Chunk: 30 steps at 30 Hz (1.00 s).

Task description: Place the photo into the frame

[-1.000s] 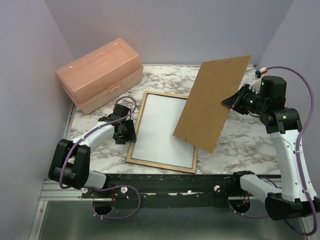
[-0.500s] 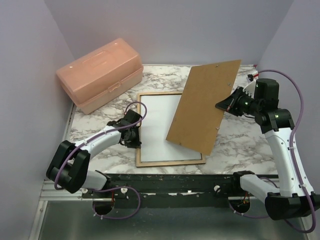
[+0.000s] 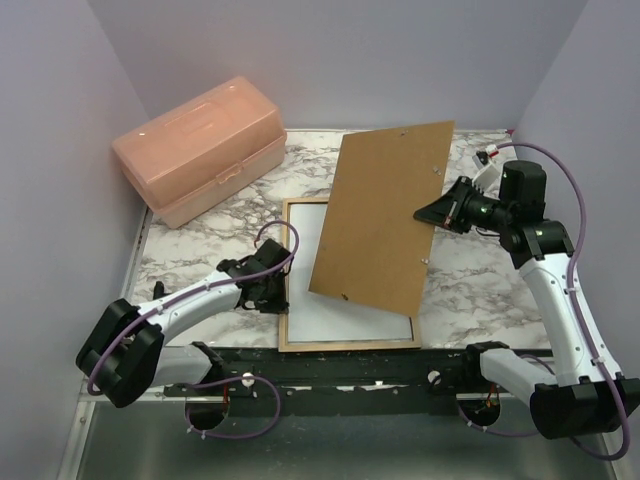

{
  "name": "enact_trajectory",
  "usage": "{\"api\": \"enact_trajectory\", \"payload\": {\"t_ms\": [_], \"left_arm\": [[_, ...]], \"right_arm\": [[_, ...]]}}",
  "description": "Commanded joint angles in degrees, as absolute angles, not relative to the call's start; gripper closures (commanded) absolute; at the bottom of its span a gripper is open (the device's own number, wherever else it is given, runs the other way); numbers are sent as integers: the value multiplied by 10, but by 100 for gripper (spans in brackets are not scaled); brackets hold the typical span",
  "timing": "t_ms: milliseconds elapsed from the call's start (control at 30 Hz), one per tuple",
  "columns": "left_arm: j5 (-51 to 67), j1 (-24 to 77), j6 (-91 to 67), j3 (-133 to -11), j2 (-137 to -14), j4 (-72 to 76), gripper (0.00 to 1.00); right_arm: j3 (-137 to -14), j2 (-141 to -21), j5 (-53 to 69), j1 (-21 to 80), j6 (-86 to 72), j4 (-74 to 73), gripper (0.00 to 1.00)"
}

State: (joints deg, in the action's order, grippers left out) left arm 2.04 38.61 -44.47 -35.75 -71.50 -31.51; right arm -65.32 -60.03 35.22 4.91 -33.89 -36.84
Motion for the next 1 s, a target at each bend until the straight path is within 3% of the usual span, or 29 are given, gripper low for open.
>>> {"api": "enact_trajectory", "payload": {"t_ms": [0,67,100,200,333,533,733,967], "left_arm": [[27,392,-453,-342,-699,-328,94],[32,392,-457,-340,-696,-326,80],[34,392,-457,-342,-693,-324,66],[37,392,-457,-351,-688,-330,40],[26,391,-447,-363,-673,-345,23],[55,365,-425,-363,-632,-340,22],[163,281,-403,-326,-591,-290,23],[237,205,-394,-288,-589,-255,31]], "right_arm": [[-633,-604,440,49,-339,-291,100],[-626,-607,447,49,-341,-286,100],[-622,-609,450,49,-341,-283,100],[-616,-614,459,49,-337,-280,100],[-610,-619,471,49,-327,-281,100],[-590,-632,501,49,-322,-267,100],[-566,-651,526,49,-332,-243,100],[-566,-687,554,49,-344,-239,100]]}}
